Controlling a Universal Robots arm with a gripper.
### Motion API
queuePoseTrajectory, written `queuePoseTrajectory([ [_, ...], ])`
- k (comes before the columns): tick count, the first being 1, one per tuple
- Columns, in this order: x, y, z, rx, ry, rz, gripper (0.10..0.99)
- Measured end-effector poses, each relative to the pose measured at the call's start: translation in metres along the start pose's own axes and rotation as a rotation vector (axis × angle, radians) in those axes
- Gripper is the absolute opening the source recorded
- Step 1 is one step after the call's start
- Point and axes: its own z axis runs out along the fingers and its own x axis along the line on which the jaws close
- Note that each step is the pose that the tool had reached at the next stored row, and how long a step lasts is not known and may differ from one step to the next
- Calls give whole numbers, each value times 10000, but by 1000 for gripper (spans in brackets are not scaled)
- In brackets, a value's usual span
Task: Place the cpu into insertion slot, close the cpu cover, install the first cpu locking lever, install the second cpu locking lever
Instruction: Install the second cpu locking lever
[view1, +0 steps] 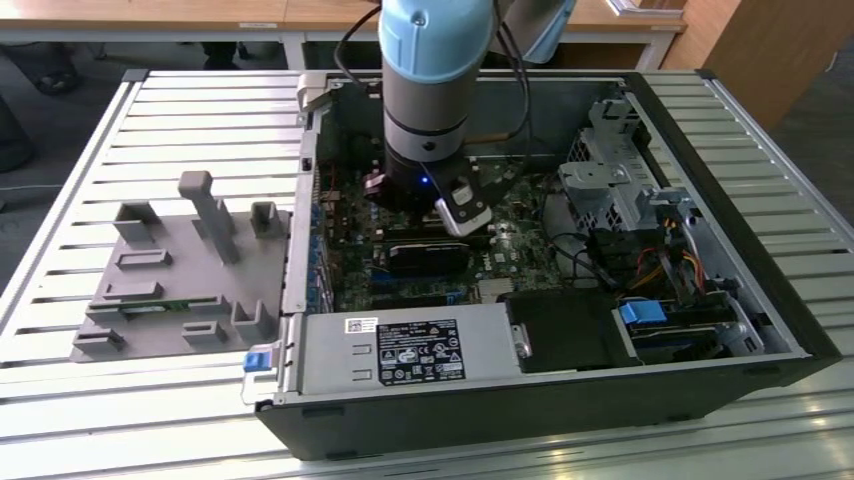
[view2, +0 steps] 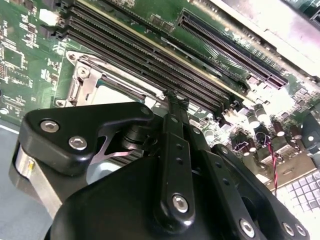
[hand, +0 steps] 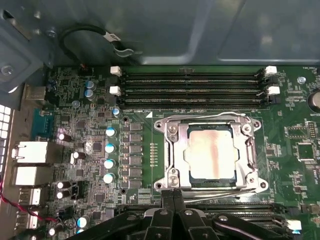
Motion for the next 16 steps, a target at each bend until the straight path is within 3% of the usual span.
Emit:
queuePoseTrajectory([
  [16, 77, -31, 121, -606, 17, 6, 125],
])
